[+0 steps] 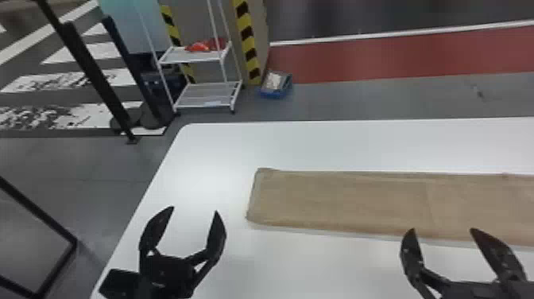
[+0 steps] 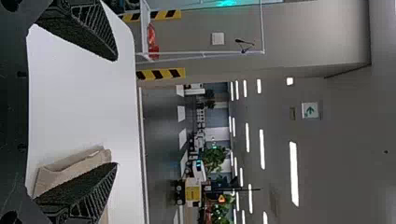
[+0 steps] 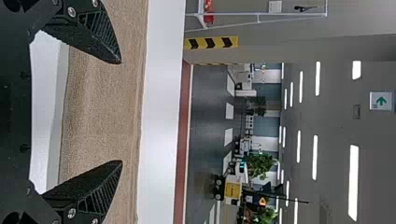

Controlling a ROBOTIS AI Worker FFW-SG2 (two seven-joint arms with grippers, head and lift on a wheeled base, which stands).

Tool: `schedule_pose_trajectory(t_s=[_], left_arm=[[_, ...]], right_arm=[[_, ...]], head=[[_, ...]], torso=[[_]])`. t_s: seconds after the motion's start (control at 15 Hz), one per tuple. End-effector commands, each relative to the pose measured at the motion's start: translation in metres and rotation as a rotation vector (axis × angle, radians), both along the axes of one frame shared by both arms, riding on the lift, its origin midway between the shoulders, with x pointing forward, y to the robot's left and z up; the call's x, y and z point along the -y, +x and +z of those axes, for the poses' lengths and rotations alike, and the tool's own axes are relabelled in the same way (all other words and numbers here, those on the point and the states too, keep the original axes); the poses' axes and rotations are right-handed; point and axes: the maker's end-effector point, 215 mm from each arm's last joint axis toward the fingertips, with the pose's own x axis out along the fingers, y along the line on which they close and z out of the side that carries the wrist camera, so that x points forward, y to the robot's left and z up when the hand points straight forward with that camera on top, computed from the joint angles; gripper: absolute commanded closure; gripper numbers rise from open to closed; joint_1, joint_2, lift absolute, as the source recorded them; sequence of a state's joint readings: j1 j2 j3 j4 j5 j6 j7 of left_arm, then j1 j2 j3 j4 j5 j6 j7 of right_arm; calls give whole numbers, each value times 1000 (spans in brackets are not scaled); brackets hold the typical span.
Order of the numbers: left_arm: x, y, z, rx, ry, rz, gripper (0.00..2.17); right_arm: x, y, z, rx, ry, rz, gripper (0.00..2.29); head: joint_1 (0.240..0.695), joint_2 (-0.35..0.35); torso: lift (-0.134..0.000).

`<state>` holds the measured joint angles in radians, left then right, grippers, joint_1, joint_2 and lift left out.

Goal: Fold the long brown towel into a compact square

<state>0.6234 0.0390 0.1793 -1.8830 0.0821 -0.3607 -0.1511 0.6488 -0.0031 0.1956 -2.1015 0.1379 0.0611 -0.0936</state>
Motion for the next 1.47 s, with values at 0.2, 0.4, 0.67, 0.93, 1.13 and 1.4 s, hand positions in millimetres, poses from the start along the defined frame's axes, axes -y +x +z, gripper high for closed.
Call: schedule_pose_trajectory(t_s=[0.2, 0.4, 0.67, 0.93, 1.13, 1.4], left_arm=[[28, 47, -13, -236, -66, -100, 137], [41, 70, -40, -406, -110, -127, 144], [61, 95, -65, -586, -177, -167, 144], [68, 102, -91, -695, -186, -171, 144], [78, 97, -111, -767, -190, -185, 144], [86, 94, -114, -787, -185, -225, 1079]], right_arm=[[-2, -1, -1, -4, 5, 1, 130], [-2, 0, 0, -4, 6, 0, 130], [-1, 0, -3, -12, 6, -1, 130], [0, 1, -3, -14, 5, -3, 130], [0, 2, -3, -16, 5, -4, 130], [0, 4, -5, -18, 3, -3, 130]], head=[[695, 215], [695, 177], [695, 145], [695, 123], [695, 113], [695, 96]], torso=[[-117], [-117], [-117], [-117], [-117], [-117]])
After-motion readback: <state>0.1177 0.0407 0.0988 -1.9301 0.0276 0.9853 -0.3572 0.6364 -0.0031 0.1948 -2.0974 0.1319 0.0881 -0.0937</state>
